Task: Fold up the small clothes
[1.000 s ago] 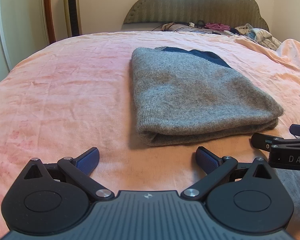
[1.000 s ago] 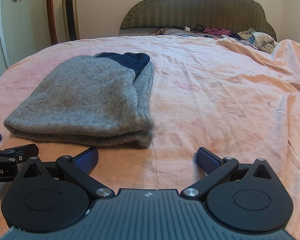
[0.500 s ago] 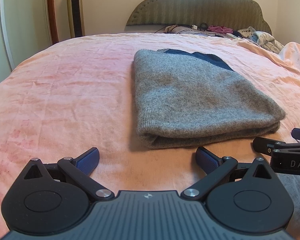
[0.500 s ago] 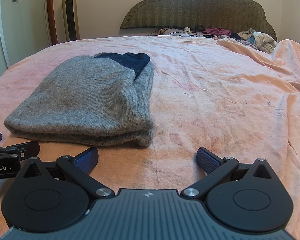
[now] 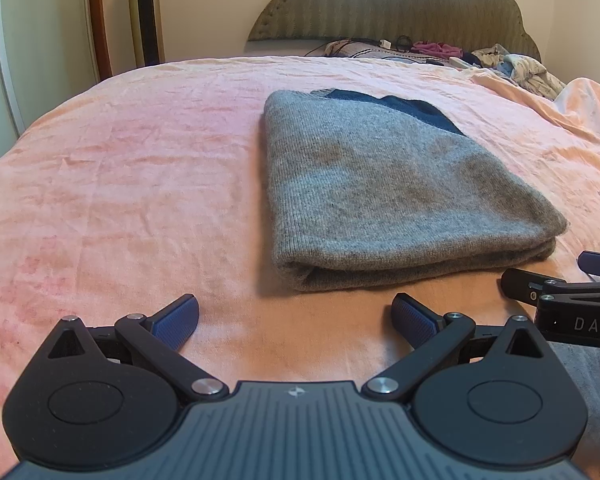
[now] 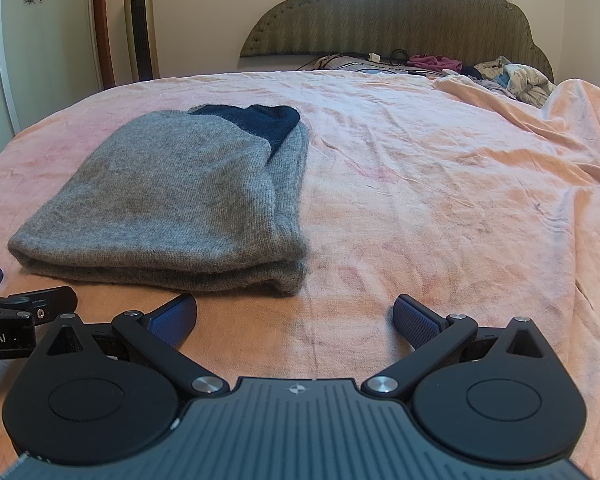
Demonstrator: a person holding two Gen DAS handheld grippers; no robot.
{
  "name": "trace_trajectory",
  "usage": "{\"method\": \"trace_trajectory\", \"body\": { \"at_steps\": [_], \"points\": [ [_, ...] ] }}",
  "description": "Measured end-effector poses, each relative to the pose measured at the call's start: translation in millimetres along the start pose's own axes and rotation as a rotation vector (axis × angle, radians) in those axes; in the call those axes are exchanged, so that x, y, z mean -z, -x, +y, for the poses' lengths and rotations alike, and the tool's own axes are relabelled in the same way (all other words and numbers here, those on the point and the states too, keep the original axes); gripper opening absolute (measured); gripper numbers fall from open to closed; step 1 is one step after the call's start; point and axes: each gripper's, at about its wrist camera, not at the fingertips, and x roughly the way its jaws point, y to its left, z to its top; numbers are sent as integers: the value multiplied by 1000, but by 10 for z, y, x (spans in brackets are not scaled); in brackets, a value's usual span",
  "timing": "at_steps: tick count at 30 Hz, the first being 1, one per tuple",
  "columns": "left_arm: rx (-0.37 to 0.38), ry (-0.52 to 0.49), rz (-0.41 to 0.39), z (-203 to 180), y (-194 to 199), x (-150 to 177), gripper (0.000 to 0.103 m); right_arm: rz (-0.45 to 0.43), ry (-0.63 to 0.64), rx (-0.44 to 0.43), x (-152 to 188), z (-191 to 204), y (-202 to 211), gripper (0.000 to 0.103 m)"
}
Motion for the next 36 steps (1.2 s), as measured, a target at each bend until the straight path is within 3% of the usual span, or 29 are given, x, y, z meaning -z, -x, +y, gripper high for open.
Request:
{"method": "trace_trajectory", "body": {
  "at_steps": [36],
  "points": [
    [22, 1, -4, 36, 20, 20, 103, -1, -1, -1, 0, 0, -2, 103]
  ]
}}
